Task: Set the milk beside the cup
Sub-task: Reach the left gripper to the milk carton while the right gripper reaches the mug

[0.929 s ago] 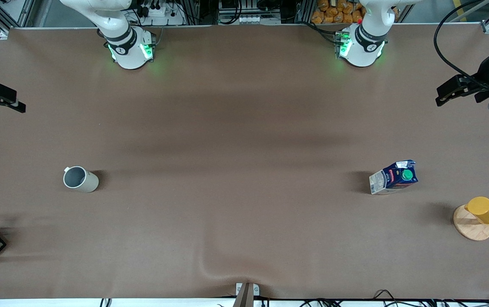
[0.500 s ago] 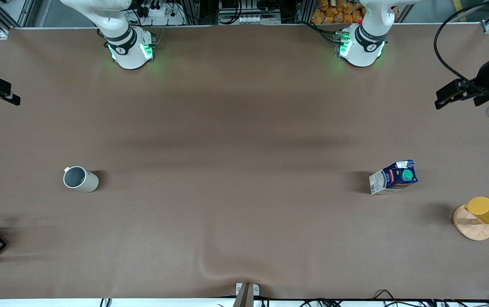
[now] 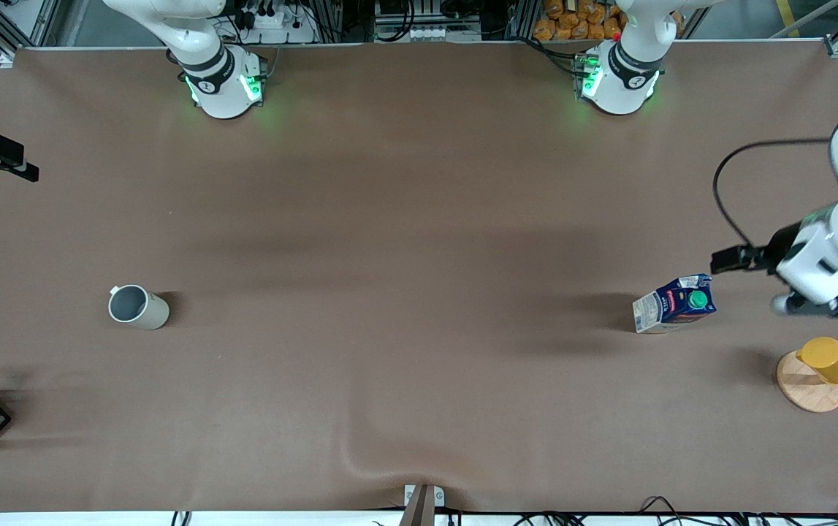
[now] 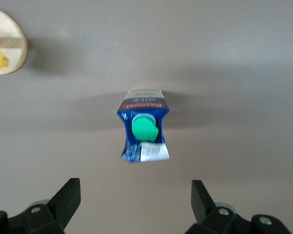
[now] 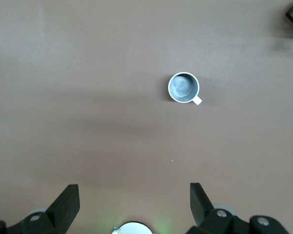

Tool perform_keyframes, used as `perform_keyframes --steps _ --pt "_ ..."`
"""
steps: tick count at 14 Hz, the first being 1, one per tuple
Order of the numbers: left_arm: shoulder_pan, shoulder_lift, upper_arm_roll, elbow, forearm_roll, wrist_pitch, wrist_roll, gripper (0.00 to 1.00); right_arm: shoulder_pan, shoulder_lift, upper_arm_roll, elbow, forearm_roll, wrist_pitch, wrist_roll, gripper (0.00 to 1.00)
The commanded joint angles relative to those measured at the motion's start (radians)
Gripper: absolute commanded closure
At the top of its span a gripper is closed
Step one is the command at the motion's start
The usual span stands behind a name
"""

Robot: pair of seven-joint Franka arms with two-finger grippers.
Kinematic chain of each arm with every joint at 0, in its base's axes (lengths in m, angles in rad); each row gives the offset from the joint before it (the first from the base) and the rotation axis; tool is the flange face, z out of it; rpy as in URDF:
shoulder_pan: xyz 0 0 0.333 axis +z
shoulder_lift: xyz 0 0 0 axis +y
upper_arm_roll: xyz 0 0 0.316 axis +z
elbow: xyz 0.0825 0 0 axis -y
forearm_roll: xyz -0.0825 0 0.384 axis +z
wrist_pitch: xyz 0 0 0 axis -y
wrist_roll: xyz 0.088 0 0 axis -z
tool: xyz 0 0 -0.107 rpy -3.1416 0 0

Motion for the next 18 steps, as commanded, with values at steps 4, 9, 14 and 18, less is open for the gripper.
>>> perform_keyframes --steps 4,9,14,18 --pt "-0.011 0.113 -0.001 0.035 0.013 0.064 -0.071 0.00 -0.007 0.130 0.016 -0.079 -0.084 0.187 0.005 0.00" --pt "-0.022 0.141 -0.004 0.027 0.077 0.067 -0.112 0.00 -0.066 0.185 0.018 -0.369 -0.072 0.618 -0.102 0.00" --pt "-0.023 0.162 -0.005 0.031 0.069 0.069 -0.129 0.00 -0.142 0.362 0.019 -0.364 -0.034 0.796 -0.288 0.10" --pt "-0.019 0.176 -0.005 0.015 0.071 0.067 -0.126 0.00 -0.133 0.406 0.021 -0.364 -0.013 0.822 -0.288 0.28"
